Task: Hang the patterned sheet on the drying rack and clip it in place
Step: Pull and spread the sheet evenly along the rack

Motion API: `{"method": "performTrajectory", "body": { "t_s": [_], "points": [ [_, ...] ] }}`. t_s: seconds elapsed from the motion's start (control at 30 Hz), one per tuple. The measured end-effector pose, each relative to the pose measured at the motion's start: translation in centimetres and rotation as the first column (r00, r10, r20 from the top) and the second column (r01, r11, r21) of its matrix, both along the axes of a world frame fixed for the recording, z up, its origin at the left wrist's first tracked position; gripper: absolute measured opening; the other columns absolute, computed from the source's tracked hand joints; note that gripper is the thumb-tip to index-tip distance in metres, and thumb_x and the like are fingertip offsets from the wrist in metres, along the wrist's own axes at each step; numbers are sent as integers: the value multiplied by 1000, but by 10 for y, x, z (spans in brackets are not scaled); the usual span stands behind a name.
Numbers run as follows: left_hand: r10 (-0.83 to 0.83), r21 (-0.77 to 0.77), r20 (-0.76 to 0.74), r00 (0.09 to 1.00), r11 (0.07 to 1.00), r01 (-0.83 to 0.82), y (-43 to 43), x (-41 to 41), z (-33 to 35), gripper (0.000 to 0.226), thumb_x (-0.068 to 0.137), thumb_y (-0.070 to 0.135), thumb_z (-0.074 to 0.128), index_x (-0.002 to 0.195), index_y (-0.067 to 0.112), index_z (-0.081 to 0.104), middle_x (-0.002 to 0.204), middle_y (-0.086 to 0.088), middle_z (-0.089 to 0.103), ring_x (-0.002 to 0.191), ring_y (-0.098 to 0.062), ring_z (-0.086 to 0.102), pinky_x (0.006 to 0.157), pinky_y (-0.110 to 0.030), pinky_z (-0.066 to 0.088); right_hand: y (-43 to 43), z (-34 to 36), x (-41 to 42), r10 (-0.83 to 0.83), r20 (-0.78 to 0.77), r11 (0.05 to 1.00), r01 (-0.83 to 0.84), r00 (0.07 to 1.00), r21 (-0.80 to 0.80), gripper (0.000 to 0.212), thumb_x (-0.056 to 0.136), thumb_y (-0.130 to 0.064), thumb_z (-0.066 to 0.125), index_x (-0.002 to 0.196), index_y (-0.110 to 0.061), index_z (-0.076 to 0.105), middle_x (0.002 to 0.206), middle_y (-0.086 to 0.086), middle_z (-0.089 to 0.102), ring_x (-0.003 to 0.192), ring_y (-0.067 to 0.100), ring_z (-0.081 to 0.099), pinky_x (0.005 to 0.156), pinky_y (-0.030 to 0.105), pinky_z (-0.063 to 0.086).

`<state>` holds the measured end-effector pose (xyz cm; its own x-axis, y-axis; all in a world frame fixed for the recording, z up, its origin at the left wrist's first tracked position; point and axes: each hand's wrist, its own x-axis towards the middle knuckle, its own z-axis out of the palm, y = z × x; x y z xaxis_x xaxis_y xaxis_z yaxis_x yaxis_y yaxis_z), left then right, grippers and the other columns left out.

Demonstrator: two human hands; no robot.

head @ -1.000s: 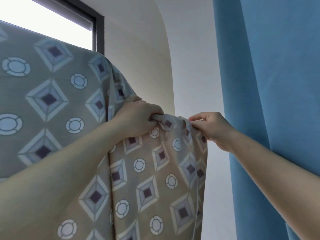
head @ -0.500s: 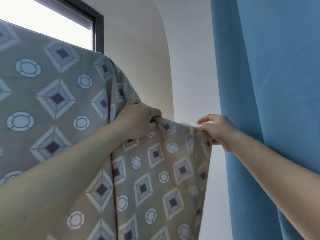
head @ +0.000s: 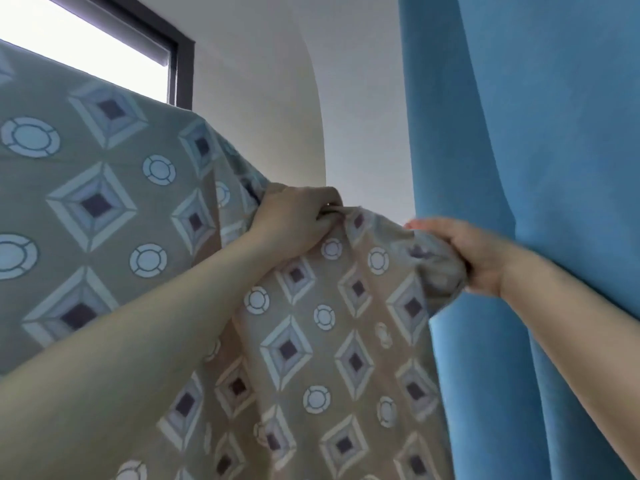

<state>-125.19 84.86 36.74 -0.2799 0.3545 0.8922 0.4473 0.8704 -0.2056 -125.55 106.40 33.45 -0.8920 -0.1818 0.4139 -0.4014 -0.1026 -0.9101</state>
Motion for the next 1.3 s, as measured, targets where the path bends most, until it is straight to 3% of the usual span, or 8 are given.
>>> {"method": "performTrajectory", "body": {
  "t_s": [0.1,0.37,0.53,0.67,0.77,0.9,1.1,1.3],
  "points": [
    [32,31,12,999,999,-32,-7,-4,0,20,92,27,49,102,21,65,98,1,70,96,-24,61,86,-31,37,7,-15,-14,-158,46,981,151,986,123,18,89,-4,50,80,-9,65,58,2,65,47,12,59,46,18,48],
    [-125,190,11,992,974,120,5,13,22,19,93,26,50,102,21,65,92,0,67,95,-24,61,86,-37,47,22,48,-8,-213,-266,735,-25,940,-678,22,98,-10,42,79,-17,50,46,-5,61,47,7,62,51,26,56],
    [35,144,61,998,989,-43,5,6,29,24,92,25,43,106,26,63,100,0,67,101,-26,57,83,-31,37,16,23,-20,39,-73,830,-74,997,-553,33,90,-4,24,78,-13,54,54,1,64,53,15,60,46,21,52],
    [135,79,9,991,988,-135,4,4,27,27,95,26,40,111,26,62,109,1,67,104,-26,57,85,-33,32,23,18,-27,-99,-109,956,64,989,-286,32,89,12,33,91,-14,52,74,7,56,42,9,59,42,18,50],
    [105,127,-130,986,988,-89,0,6,29,26,94,24,43,106,22,65,105,0,69,100,-26,60,87,-33,35,22,34,-21,-376,-318,927,355,871,-124,30,91,8,45,79,-19,51,67,0,58,35,-3,52,38,10,43],
    [16,199,-105,994,980,5,-5,3,25,23,92,28,48,104,19,65,101,-5,70,99,-28,61,81,-32,42,22,51,-13,-718,-421,694,527,554,-491,34,87,4,46,68,-24,43,56,-8,50,49,0,44,48,9,36],
    [-56,202,6,998,978,54,-7,0,12,21,93,22,48,105,19,65,99,-2,71,97,-23,61,87,-32,44,-11,-13,-27,143,-161,989,-149,976,-21,14,82,-13,55,74,-16,66,72,5,67,61,14,66,59,23,57],
    [6,144,6,1000,990,-7,-9,0,7,21,92,20,49,102,16,67,97,-5,71,94,-26,62,85,-34,45,6,9,-38,-226,-306,974,213,925,-75,20,86,-1,57,76,-17,60,57,-3,64,51,3,60,49,16,48]
  ]
}}
